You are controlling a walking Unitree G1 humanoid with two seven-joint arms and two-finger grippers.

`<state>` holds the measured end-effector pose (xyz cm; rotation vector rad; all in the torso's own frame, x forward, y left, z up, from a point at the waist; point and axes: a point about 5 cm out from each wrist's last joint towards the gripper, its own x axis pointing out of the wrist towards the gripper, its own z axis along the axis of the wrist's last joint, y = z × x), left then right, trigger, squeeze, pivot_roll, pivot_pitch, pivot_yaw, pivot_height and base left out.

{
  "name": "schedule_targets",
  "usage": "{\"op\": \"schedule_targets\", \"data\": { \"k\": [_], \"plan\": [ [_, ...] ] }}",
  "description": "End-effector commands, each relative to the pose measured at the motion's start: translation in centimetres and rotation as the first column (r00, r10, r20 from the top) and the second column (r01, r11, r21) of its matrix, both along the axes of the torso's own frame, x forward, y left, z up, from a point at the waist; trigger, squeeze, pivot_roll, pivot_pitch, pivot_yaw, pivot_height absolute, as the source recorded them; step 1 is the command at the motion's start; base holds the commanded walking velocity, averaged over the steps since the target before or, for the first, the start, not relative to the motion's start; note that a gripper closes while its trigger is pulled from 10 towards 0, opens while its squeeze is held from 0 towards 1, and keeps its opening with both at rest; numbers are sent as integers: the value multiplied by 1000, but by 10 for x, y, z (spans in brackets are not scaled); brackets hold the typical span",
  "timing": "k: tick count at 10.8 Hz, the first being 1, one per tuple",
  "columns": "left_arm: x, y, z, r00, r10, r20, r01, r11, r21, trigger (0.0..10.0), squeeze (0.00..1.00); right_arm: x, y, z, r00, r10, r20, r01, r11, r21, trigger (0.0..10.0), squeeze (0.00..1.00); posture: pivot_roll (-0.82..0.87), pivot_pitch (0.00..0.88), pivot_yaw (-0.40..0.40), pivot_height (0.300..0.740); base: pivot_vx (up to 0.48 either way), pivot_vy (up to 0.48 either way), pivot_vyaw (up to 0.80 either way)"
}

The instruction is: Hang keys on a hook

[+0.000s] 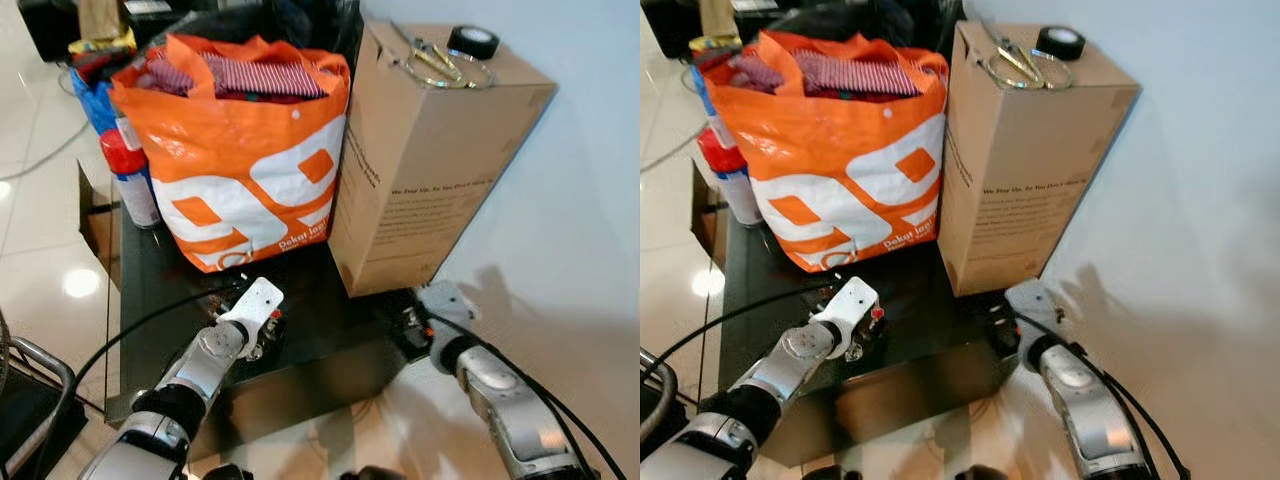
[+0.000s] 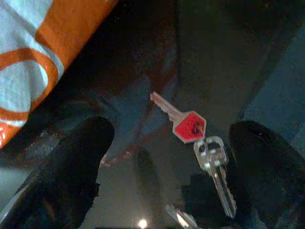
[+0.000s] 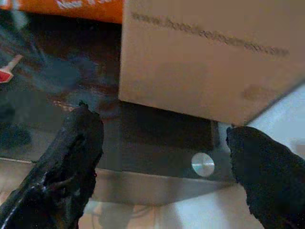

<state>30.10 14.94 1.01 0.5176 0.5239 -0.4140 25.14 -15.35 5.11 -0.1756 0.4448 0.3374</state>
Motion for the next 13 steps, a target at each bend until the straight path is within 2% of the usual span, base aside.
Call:
{"op": "schedule_targets", "data": {
  "k": [1,2,3,4,5,6,7,8,9,13],
  "plan": [
    [2,-5,3,1000,-13,25,13,1000,-13,10000,0,-2,-5,1,1000,-22,-3,23,1000,5,10000,0,-140,116,-95,740,0,0,0],
    [1,-7,2,999,-22,33,23,1000,-19,10000,0,-9,-4,-1,999,36,-37,-35,999,37,10000,0,-138,121,-100,740,0,0,0],
    [-3,-10,-2,999,-30,20,30,999,-13,10000,0,-19,0,-3,978,187,-91,-179,980,89,10000,0,-140,123,-100,740,0,0,0],
    [-4,-11,-4,999,-32,11,32,999,-6,10000,0,-25,4,-2,951,289,-106,-276,953,127,10000,0,-140,123,-100,740,0,0,0],
    [-4,-15,-5,999,-30,14,30,1000,-5,9608,0,-26,-1,2,934,340,-112,-327,938,118,10000,0,-149,123,-103,740,0,0,0],
    [-4,-18,-5,999,-31,20,31,999,-14,6392,0,-24,-3,3,938,330,-108,-319,941,111,10000,0,-153,123,-108,740,0,0,0],
    [-5,-20,-5,999,-32,26,32,999,-27,4353,0,-24,-3,4,937,334,-105,-323,940,110,10000,0,-155,122,-112,740,0,0,0],
    [-5,-24,-5,999,-35,28,36,999,-32,1765,0,-24,-2,6,933,346,-103,-334,935,115,10000,0,-156,125,-117,740,0,0,0],
    [-6,-25,-6,999,-35,21,36,999,-25,0,0,-25,-2,6,931,350,-103,-338,934,117,10000,0,-156,128,-118,740,0,0,0],
    [-11,-25,-12,1000,-2,-21,1,999,-42,0,0,-27,0,6,928,357,-102,-345,931,120,10000,0,-158,126,-118,740,0,0,0]
  ]
}}
